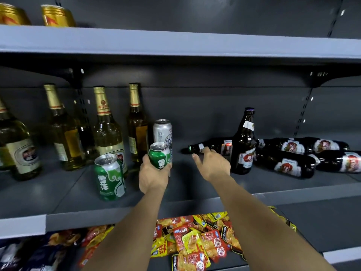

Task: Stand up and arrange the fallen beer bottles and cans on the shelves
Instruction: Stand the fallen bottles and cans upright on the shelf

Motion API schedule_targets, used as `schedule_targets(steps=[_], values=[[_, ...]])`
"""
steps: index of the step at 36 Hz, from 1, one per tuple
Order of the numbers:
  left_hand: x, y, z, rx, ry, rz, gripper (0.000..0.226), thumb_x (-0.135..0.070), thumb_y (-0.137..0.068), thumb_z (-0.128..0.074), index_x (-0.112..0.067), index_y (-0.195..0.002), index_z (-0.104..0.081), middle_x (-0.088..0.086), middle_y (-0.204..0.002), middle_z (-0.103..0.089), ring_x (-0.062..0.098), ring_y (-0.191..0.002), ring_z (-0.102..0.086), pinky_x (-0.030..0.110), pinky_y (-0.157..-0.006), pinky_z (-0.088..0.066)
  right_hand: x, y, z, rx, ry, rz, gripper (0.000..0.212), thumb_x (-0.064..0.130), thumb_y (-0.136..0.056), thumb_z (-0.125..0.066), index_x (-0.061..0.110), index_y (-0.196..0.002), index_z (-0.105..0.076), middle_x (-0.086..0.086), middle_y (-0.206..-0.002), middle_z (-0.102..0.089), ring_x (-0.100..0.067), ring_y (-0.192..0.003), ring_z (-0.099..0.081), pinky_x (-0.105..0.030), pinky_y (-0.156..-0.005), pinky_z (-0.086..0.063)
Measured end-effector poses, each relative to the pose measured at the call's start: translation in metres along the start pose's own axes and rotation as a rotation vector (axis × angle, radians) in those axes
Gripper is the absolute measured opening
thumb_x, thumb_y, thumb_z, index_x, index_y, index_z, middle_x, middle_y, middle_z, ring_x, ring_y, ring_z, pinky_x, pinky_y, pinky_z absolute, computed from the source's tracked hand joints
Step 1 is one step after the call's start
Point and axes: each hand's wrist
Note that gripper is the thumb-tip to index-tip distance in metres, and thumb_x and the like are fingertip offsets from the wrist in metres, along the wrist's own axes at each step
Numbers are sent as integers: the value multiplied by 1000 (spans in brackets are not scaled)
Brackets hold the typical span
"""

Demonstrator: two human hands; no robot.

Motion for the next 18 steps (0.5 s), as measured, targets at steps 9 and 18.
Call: schedule_targets(steps=[9,18], values=[[-25,35,-1,-401,-142,-400,74,-39,-71,-76,-12,-133,-47,16,-129,-52,35,-118,-48,49,-101,-34,-43,15,7,-208,34,-139,45,46,-96,-45,11,-125,-48,-8,-125,-54,-28,-120,-47,-41,-94,-40],[-61,70,-63,110,-209,-582,40,-29,-87,-66,-16,-124,-55,6,-120,-52,27,-112,-52,38,-87,-43,-103,5,33,-397,-102,-315,48,35,-91,-57,5,-126,-42,-15,-125,-49,-35,-116,-46,-44,-86,-42]])
Point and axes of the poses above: each hand's wrist, its own y-axis away from the middle knuckle, its own z-axis out of the back of the hand, x = y × z
